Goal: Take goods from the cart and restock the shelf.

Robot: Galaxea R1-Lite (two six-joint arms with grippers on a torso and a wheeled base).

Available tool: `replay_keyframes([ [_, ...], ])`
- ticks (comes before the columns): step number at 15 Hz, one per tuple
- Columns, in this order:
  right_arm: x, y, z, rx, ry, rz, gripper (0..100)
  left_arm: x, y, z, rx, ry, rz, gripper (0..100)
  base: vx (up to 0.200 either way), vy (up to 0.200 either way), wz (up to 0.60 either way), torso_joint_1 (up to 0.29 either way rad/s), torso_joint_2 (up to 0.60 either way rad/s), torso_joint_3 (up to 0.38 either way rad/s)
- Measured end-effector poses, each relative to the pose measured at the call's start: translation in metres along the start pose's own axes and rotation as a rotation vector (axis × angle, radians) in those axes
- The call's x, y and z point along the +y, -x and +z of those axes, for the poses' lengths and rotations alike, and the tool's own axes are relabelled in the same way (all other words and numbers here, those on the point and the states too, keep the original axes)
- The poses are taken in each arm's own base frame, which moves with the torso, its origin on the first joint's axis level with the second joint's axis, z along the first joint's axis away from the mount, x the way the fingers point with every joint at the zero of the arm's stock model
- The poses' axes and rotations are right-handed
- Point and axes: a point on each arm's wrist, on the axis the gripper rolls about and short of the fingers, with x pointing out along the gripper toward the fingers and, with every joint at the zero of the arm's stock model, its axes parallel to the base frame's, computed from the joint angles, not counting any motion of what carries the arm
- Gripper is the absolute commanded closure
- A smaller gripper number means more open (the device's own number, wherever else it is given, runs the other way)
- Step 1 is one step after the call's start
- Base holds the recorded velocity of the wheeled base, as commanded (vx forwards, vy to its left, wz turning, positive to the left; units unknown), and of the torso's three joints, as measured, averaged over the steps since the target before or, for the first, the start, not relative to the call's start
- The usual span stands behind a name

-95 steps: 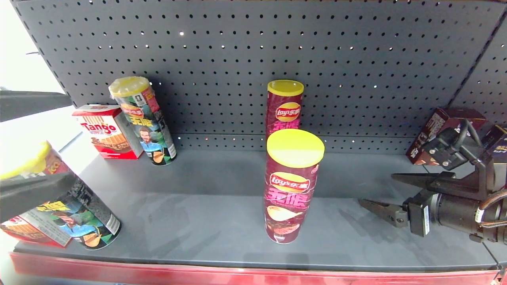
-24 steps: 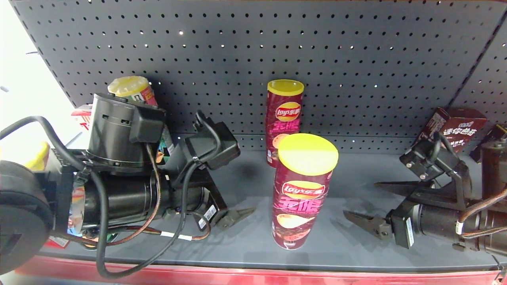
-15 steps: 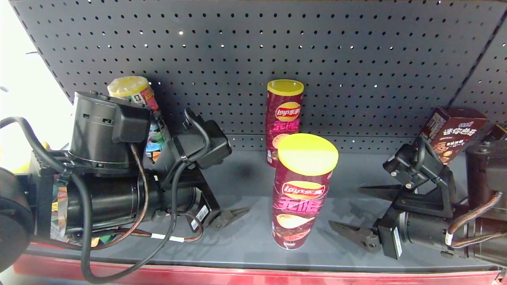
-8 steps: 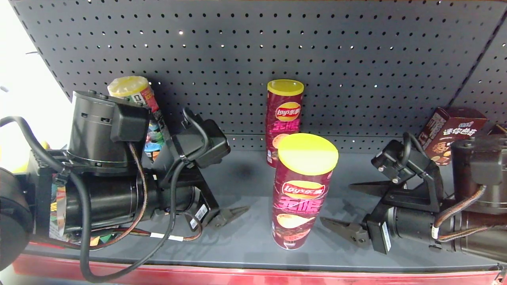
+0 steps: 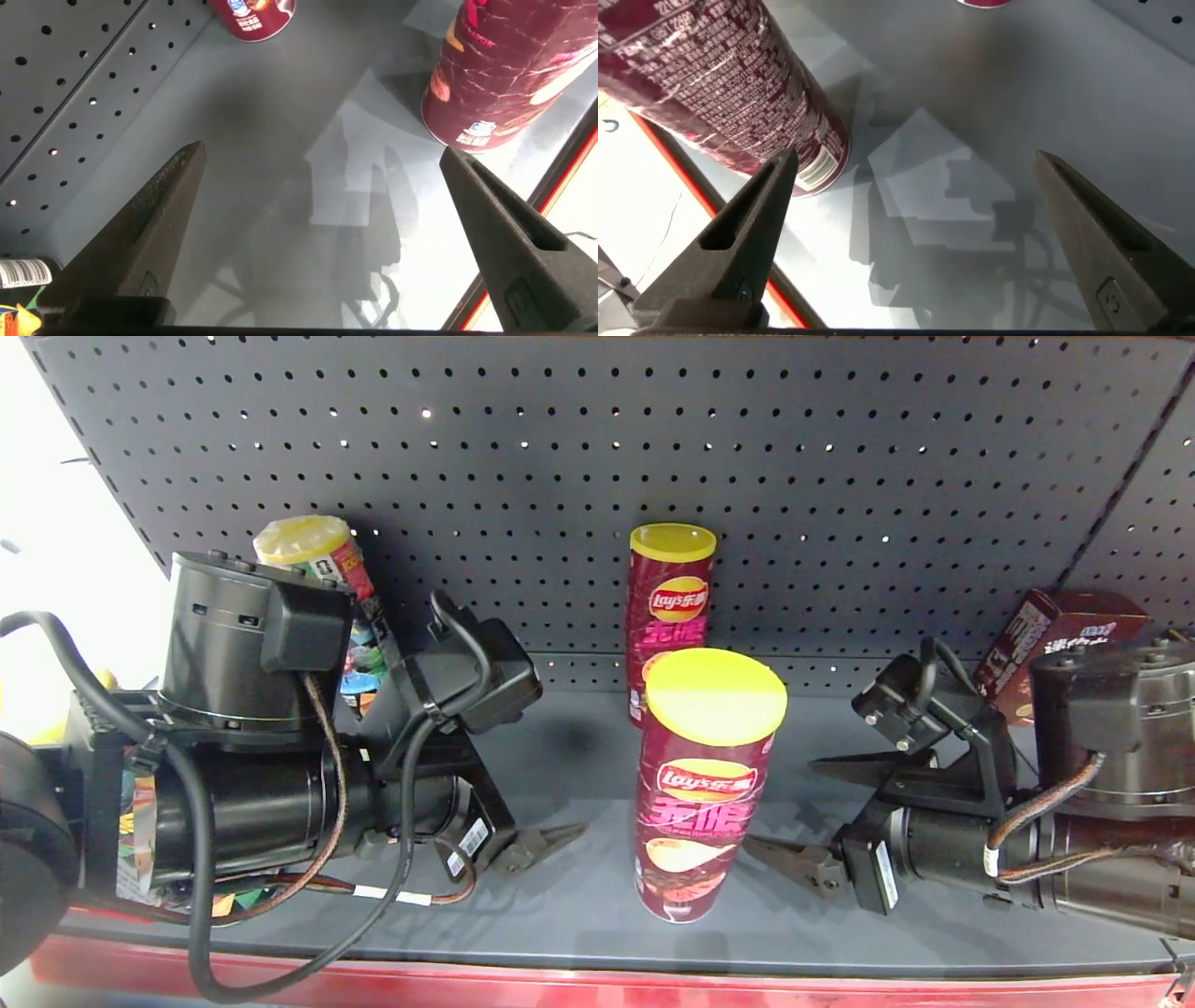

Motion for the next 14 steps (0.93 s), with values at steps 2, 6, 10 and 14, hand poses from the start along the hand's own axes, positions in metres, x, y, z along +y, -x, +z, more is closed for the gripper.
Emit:
replay_keyframes([
  [2, -0.001, -0.002, 0.001, -0.001, -0.001, -0.003, 0, 0.0, 0.0, 0.0, 0.001, 0.0, -0.001, 0, 0.0, 0.0, 0.0, 0.0, 0.0, 0.0],
  [6, -0.002, -0.004, 0.002, 0.001, -0.002, -0.006, 0, 0.0, 0.0, 0.0, 0.001, -0.001, -0.001, 0, 0.0, 0.0, 0.0, 0.0, 0.0, 0.0],
  [10, -0.002, -0.004, 0.001, 0.003, -0.003, -0.007, 0, 0.0, 0.0, 0.0, 0.002, 0.0, -0.002, 0, 0.0, 0.0, 0.0, 0.0, 0.0, 0.0],
  [14, -0.013, 0.005, 0.008, -0.043, -0.019, -0.057, 0, 0.007, 0.004, 0.007, -0.03, 0.029, 0.026, 0, 0.0, 0.0, 0.0, 0.0, 0.0, 0.0],
])
